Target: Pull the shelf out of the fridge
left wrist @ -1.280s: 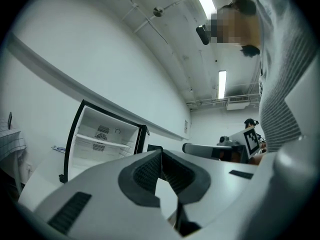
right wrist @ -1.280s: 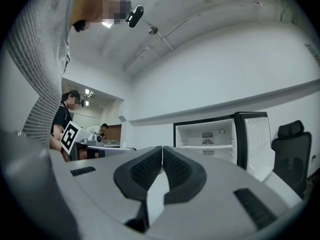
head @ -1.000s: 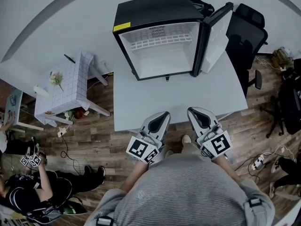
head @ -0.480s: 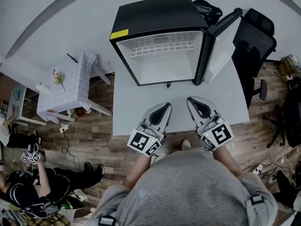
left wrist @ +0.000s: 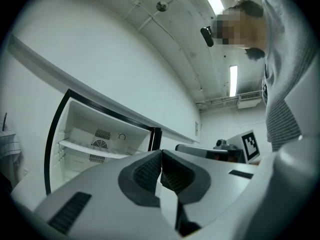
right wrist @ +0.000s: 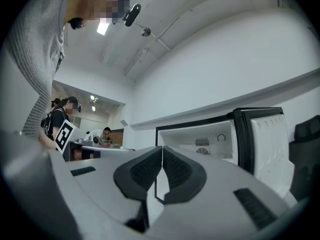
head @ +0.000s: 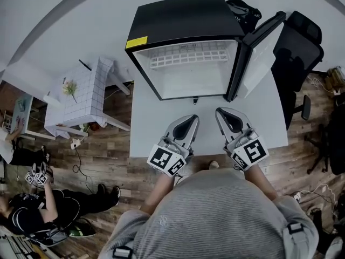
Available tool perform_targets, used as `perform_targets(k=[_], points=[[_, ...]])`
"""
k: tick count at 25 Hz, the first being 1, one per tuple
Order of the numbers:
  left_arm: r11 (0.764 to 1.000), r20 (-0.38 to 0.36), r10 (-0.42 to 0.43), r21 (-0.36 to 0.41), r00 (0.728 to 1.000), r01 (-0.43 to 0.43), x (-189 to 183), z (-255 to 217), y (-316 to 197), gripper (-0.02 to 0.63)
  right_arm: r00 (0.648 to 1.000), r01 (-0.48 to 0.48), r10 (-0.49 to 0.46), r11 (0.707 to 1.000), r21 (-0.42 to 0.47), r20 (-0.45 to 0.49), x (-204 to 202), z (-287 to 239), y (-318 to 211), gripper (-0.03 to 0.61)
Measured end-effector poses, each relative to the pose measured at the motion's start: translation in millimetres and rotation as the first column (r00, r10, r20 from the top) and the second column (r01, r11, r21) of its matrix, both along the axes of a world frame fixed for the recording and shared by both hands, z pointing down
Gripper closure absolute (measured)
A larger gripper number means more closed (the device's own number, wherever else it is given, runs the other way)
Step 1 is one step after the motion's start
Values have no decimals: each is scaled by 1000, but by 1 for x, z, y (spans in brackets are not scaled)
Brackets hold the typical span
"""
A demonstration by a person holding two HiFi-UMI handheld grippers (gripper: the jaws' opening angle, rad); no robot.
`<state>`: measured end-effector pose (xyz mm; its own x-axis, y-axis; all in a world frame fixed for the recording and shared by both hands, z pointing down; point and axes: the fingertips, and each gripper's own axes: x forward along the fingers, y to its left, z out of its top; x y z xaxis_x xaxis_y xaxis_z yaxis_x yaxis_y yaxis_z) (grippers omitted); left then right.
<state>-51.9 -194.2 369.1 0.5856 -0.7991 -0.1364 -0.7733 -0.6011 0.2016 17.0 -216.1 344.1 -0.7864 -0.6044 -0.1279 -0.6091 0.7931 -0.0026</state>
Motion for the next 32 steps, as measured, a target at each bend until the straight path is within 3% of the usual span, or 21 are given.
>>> perform_targets(k=[5,10,13,18,21,24,27,30,32], points=[[998,-59,13,-55,998,-17,0,8,-19,600,1000,11,-11,1000,-4,-4,-1,2,-13,565],[989,-247,13,-139,969,-49,-4,17,-47,598,1000,16,-16,1000,1,-9,-1,2,-23,565],[974,-403,-12,-211,915,-80,-9,24,-66,594,1000,20,-20,1000,4,-14,-1,2,-29,565],[949,-590,-74,-288,804,-124,-17,34,-94,500,999,31,-30,999,13,-27,-3,3,-36,565],[929,-648,-156,-352,745,-111,-26,46,-108,485,999,34,-33,999,12,-31,-4,4,-39,565],[917,-718,-220,-383,660,-111,-35,53,-126,471,999,35,-35,999,6,-31,-4,7,-42,565],[921,-743,-240,-377,624,-94,-46,57,-148,442,999,36,-36,999,-6,-33,-3,10,-43,565],[909,-781,-284,-404,556,-104,-53,70,-169,397,999,35,-36,999,-16,-34,-3,13,-44,565],[903,-793,-307,-418,526,-103,-56,76,-184,393,999,35,-36,999,-20,-37,-2,15,-45,565]])
